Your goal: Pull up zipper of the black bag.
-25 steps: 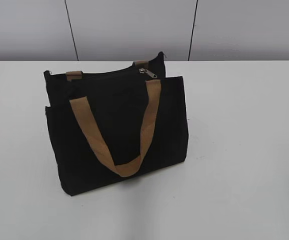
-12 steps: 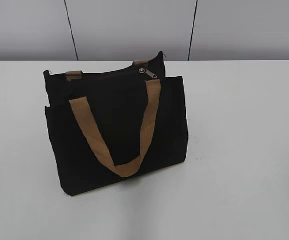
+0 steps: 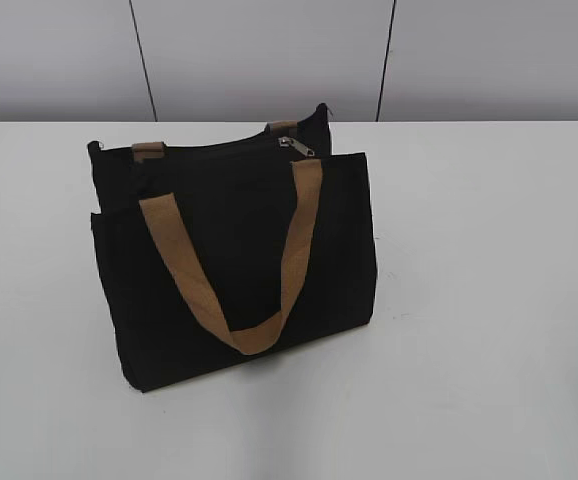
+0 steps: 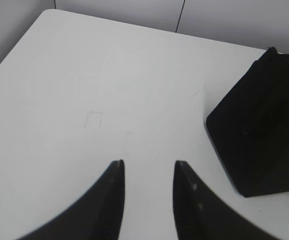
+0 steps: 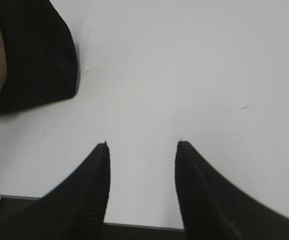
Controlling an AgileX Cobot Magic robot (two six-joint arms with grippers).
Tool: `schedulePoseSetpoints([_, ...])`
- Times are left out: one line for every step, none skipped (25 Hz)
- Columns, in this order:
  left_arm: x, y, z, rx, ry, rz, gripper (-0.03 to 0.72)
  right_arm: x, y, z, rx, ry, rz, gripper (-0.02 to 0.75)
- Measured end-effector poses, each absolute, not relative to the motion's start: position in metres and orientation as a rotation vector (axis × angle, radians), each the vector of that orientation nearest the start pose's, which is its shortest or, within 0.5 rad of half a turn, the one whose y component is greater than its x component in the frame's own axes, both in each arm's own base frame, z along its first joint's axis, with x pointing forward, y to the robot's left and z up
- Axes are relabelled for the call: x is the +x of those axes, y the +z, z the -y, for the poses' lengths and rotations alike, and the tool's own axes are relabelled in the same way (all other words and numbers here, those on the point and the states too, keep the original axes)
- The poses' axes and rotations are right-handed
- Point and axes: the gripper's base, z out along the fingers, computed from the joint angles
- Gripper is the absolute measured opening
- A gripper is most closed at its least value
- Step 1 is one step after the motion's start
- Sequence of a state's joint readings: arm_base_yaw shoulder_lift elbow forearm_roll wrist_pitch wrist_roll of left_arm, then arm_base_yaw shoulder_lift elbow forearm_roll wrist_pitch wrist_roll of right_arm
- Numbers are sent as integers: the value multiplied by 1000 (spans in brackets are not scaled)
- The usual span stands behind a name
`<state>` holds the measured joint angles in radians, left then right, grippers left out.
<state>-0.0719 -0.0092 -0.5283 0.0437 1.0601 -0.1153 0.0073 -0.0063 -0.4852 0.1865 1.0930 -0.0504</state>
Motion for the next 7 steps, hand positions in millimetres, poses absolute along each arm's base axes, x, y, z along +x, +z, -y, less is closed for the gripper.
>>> schedulePoseSetpoints([-10, 285, -4, -46, -68, -2006, 251, -6, 272, -15, -71, 201, -2075, 340])
schedulePoseSetpoints([-10, 285, -4, -46, -68, -2006, 249, -6, 272, -15, -71, 201, -2075, 340])
schedulePoseSetpoints([-10, 285, -4, -46, -68, -2006, 249, -6, 272, -15, -71, 201, -2074, 340])
schedulePoseSetpoints([-10, 285, -4, -46, -68, -2006, 249, -6, 272, -15, -71, 201, -2074, 340])
schedulePoseSetpoints([-10, 285, -4, -46, -68, -2006, 249, -6, 272, -15, -71, 201, -2074, 340])
schedulePoseSetpoints([-10, 285, -4, -46, -68, -2006, 249, -6, 272, -15, -71, 201, -2074, 340])
schedulePoseSetpoints([-10, 285, -4, -46, -68, -2006, 248, -6, 272, -15, -71, 201, -2074, 340])
